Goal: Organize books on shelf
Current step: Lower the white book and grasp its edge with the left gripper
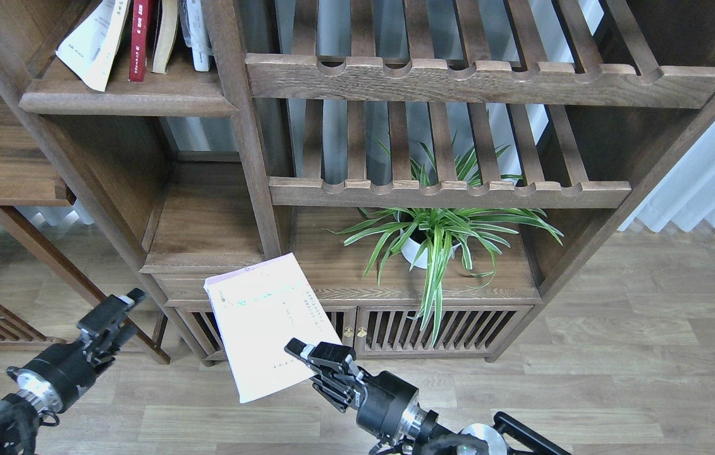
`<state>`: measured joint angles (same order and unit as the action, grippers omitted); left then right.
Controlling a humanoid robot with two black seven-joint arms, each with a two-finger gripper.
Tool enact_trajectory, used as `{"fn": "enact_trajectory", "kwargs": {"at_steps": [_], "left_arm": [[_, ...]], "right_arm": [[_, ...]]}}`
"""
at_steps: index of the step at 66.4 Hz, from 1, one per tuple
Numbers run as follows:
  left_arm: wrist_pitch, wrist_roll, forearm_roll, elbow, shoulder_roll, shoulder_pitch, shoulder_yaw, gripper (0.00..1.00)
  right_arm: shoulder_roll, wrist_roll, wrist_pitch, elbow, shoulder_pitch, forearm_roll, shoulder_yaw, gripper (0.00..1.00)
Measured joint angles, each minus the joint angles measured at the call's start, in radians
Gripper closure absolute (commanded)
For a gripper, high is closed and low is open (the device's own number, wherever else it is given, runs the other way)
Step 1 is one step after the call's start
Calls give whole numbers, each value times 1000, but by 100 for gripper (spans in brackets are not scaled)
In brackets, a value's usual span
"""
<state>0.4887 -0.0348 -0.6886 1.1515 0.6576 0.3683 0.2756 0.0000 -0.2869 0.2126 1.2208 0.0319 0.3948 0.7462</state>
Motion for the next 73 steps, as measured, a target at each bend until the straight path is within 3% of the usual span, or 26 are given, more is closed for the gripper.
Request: {"fn": "enact_trajectory", "kwargs": {"at_steps": [37,73], "left_arm": [[0,-6,0,30,-25,23,-22,0],[0,-9,-1,13,-156,59,-28,2]], "right_arm": [[0,-27,-2,-62,2,3,26,91],[0,-36,-2,-59,0,10,16,91]]}}
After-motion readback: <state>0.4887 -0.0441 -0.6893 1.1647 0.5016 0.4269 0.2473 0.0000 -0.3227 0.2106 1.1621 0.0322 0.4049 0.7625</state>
